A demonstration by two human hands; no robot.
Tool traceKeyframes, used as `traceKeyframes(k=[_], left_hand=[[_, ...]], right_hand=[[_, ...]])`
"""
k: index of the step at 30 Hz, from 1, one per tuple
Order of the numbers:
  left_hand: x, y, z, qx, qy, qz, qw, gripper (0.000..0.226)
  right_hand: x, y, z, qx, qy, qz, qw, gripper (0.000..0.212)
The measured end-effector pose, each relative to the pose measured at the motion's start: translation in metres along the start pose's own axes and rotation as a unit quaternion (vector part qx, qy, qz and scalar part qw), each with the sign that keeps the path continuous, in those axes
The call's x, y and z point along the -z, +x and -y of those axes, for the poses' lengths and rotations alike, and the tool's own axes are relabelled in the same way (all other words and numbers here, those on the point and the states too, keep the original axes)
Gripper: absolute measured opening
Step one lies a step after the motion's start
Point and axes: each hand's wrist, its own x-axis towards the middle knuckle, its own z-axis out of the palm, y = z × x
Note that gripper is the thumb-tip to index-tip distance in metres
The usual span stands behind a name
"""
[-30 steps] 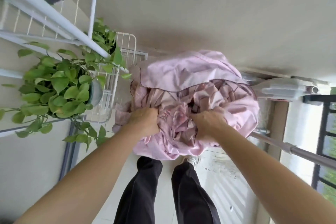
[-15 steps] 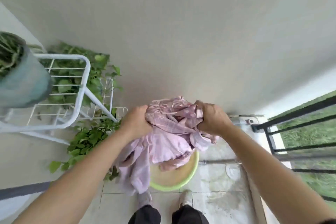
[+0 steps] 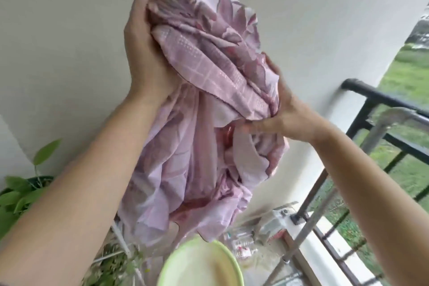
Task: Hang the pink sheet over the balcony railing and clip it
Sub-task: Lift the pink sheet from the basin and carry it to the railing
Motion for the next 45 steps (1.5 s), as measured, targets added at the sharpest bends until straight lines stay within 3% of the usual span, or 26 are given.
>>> traceKeyframes(k=[2, 4, 6, 9, 12, 14, 16, 19, 23, 26, 30, 32, 34, 37, 39, 43, 45], left_hand=[[-0.024, 0.011, -0.014, 0.032, -0.132, 0.025, 0.99, 0.012], [-0.045, 0.013, -0.022, 0.019, -0.133, 0.062, 0.989, 0.015], [-0.061, 0.007, -0.026, -0.028, -0.079, 0.079, 0.993, 0.017], [-0.066, -0.006, -0.019, -0.066, 0.048, 0.087, 0.993, 0.014], [-0.047, -0.009, 0.004, -0.092, 0.255, 0.143, 0.952, 0.032], [-0.032, -0.01, 0.018, -0.035, 0.371, 0.189, 0.908, 0.048], [-0.027, -0.019, 0.025, 0.075, 0.409, 0.255, 0.873, 0.066], [-0.039, -0.043, 0.028, 0.226, 0.285, 0.387, 0.847, 0.088], [-0.076, -0.097, 0.019, 0.371, 0.165, 0.503, 0.763, 0.078], [-0.104, -0.146, 0.018, 0.423, 0.103, 0.518, 0.736, 0.071], [-0.128, -0.183, 0.023, 0.482, 0.102, 0.528, 0.691, 0.048], [-0.128, -0.185, 0.029, 0.483, 0.14, 0.541, 0.674, 0.057], [-0.124, -0.178, 0.03, 0.458, 0.198, 0.499, 0.708, 0.061], [-0.119, -0.159, 0.027, 0.37, 0.254, 0.323, 0.833, 0.032], [-0.124, -0.143, 0.017, 0.303, 0.261, 0.212, 0.892, 0.014], [-0.154, -0.119, -0.017, 0.164, 0.255, 0.168, 0.938, 0.026], [-0.174, -0.117, -0.04, 0.194, 0.096, 0.188, 0.958, 0.037]], right_hand=[[-0.007, -0.002, 0.003, -0.032, -0.031, 0.035, 0.998, 0.134], [-0.016, -0.006, 0.005, -0.013, -0.044, 0.005, 0.999, 0.106], [-0.016, -0.014, 0.01, -0.013, -0.036, -0.045, 0.998, 0.072], [0.01, -0.029, 0.005, -0.105, -0.132, -0.069, 0.983, 0.055], [0.051, -0.043, 0.01, -0.199, -0.319, -0.123, 0.918, 0.044], [0.072, -0.053, 0.024, -0.198, -0.326, -0.204, 0.901, 0.041], [0.088, -0.06, 0.039, -0.155, -0.296, -0.282, 0.899, 0.033], [0.101, -0.064, 0.063, -0.118, -0.205, -0.32, 0.918, 0.036], [0.112, -0.087, 0.085, -0.102, -0.053, -0.319, 0.941, 0.031], [0.111, -0.11, 0.09, -0.136, 0.058, -0.312, 0.938, 0.027], [0.115, -0.133, 0.083, -0.117, 0.081, -0.27, 0.952, 0.021], [0.126, -0.147, 0.078, -0.106, 0.065, -0.231, 0.965, 0.022], [0.142, -0.163, 0.076, -0.094, 0.015, -0.18, 0.979, 0.025], [0.168, -0.189, 0.074, -0.093, -0.067, -0.022, 0.993, 0.034], [0.174, -0.203, 0.071, -0.135, -0.075, 0.103, 0.983, 0.053], [0.149, -0.216, 0.039, -0.167, -0.14, 0.187, 0.958, 0.093], [0.132, -0.218, 0.023, -0.189, -0.139, 0.201, 0.951, 0.112]])
